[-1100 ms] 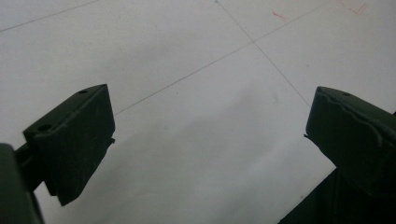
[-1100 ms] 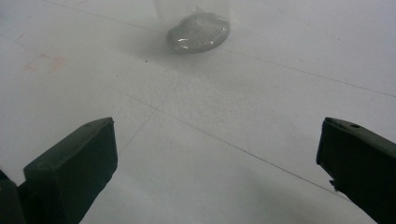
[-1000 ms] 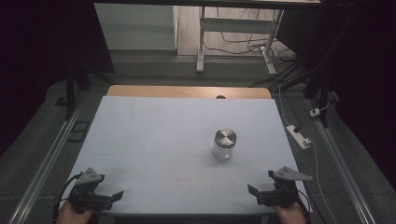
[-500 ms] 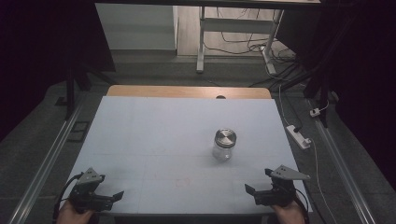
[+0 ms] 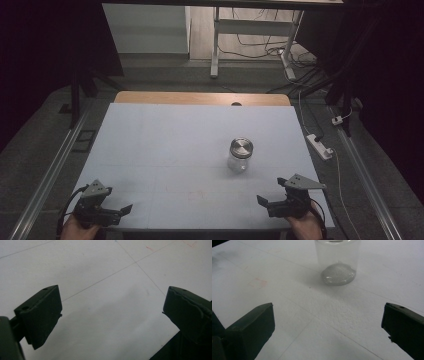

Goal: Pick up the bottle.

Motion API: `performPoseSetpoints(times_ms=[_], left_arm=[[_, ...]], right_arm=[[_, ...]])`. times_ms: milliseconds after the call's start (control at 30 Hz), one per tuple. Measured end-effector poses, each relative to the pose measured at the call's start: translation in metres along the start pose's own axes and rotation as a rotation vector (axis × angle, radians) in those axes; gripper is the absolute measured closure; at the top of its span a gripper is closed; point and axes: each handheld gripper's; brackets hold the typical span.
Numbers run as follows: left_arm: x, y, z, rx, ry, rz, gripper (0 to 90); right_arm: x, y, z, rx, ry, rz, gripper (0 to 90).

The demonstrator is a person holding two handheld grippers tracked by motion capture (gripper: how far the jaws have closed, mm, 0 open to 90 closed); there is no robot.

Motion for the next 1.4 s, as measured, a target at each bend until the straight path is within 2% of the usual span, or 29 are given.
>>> performPoseSetpoints(times_ms=[500, 800, 1200, 1400], left_arm=[[0.0, 0.0, 0.0, -0.003, -0.001, 0.001, 2.5], [0.0, 0.0, -0.001, -0.005, -0.003, 0.0, 2.4], [0.0, 0.0, -0.001, -0.005, -0.003, -0.003, 2.2], [0.001, 0.0, -0.001, -0.004, -0.004, -0.003, 2.2]], right_arm=[[0.013, 0.011, 0.001, -0.024, 0.032, 0.011, 0.0], [0.022, 0.023, 0.003, -0.019, 0.044, 0.026, 0.0], [0.043, 0.035, 0.006, -0.027, 0.03, -0.026, 0.0], [0.053, 0.041, 0.01, -0.027, 0.03, -0.031, 0.0]])
Point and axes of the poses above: each handheld gripper's, and its own axes: x roughly forward along the jaws, y roughly out of its top, z roughly to its right, and after that the axes turned 12 degrees about y, right-handed
